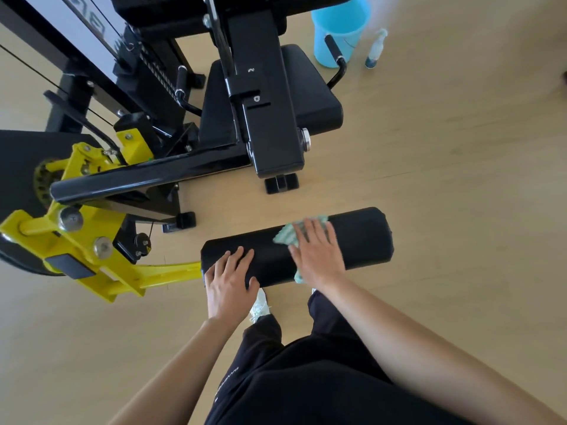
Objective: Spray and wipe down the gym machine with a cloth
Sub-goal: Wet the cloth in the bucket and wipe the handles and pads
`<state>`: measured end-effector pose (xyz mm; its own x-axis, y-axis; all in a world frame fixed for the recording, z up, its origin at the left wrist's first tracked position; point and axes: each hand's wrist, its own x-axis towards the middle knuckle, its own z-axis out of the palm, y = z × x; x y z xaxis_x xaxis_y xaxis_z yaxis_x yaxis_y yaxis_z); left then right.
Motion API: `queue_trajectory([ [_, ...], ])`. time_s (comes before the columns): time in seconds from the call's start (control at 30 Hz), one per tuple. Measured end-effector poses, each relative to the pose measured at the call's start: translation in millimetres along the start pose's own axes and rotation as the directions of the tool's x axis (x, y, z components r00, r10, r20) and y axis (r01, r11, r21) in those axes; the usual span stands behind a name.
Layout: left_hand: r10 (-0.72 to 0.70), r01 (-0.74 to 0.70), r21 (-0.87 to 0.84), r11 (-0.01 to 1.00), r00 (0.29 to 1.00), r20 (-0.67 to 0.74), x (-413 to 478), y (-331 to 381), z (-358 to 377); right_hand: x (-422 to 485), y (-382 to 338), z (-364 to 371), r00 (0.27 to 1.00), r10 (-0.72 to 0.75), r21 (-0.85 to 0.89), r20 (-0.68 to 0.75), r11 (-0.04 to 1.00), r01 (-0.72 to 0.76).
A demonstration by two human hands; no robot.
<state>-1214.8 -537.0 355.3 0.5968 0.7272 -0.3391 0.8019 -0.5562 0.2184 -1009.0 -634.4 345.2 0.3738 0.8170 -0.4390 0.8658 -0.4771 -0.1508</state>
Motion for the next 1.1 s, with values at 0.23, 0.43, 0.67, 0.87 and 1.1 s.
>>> queue_trajectory([
  [0.23, -0.04, 0.029, -0.087, 0.996, 0.992, -0.122, 33.9, -4.2, -10.7, -15.3, 91.6, -5.7, 0.902, 0.432, 0.071, -0.011, 0.9, -0.43],
  [0.43, -0.071, 0.075, -0.021, 0.997, 0.987, 0.147, 68.8, -0.8, -17.8, 3.8, 88.8, -13.3, 0.862, 0.507, 0.131, 0.018, 0.853, -0.505],
  [0.67, -0.021, 0.031, -0.077, 0.997, 0.992, 0.126, 52.0, -5.0, -11.3, 19.5, 0.1, -6.0, 0.993, 0.112, 0.125, 0.034, 0.985, -0.115],
  [0.87, 0.045, -0.033, -0.228, 0.973, 0.998, 0.047, 45.8, -30.7, -6.2, 3.6, -66.1, 9.6, 0.973, -0.213, 0.029, 0.088, 0.977, 0.211],
  [1.1, -0.178, 0.172, -0.185, 0.967, 0.984, -0.016, 28.6, -48.8, -6.7, -5.3, 9.6, 10.0, 0.999, -0.035, 0.011, 0.033, 0.999, 0.034],
])
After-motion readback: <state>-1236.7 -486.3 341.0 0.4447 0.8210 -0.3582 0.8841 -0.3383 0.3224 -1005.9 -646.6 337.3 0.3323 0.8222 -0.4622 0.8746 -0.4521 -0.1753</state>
